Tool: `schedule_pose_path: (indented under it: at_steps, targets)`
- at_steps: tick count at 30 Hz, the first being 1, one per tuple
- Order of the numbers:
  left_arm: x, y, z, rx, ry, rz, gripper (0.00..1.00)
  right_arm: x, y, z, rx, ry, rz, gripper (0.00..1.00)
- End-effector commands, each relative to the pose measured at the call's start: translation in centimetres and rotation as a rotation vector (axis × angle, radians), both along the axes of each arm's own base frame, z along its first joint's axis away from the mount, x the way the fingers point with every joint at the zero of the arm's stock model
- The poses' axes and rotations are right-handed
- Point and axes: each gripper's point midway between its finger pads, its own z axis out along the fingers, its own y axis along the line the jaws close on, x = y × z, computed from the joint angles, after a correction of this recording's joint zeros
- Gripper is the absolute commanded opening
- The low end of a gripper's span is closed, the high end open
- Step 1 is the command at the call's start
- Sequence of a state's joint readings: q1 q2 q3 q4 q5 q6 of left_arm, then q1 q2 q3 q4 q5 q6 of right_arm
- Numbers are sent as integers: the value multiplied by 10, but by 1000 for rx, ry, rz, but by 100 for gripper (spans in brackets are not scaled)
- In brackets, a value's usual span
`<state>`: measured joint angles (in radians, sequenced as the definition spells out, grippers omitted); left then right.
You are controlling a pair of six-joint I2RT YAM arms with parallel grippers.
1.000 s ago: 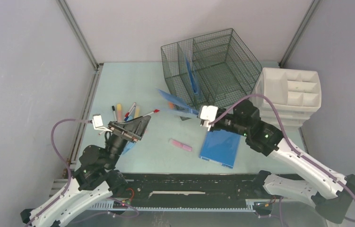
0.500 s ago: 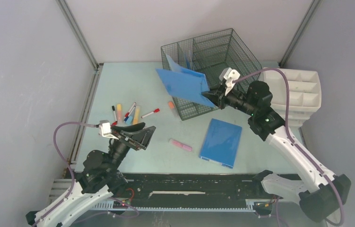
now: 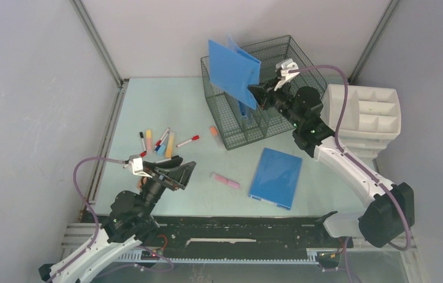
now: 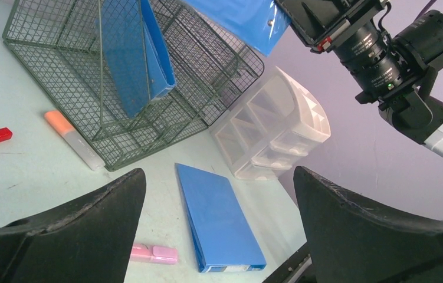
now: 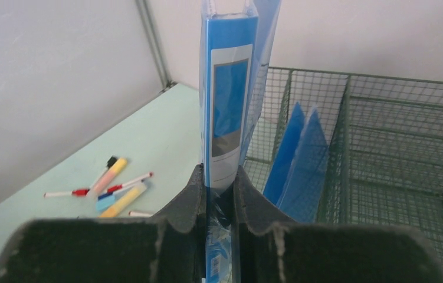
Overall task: Organize the desk
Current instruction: Place the folder in the storage box.
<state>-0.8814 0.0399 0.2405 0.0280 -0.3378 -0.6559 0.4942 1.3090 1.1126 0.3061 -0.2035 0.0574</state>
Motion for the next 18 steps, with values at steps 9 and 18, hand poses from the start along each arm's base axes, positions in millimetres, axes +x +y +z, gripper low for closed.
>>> schedule_pose_path:
  at_steps: [9, 18]
  targets:
    - [3, 2, -1, -47, 2, 21, 100, 46, 0, 37, 144, -125, -234, 0]
    - [4, 0, -6, -54, 10, 18, 100, 65, 22, 0, 82, -108, -237, 0]
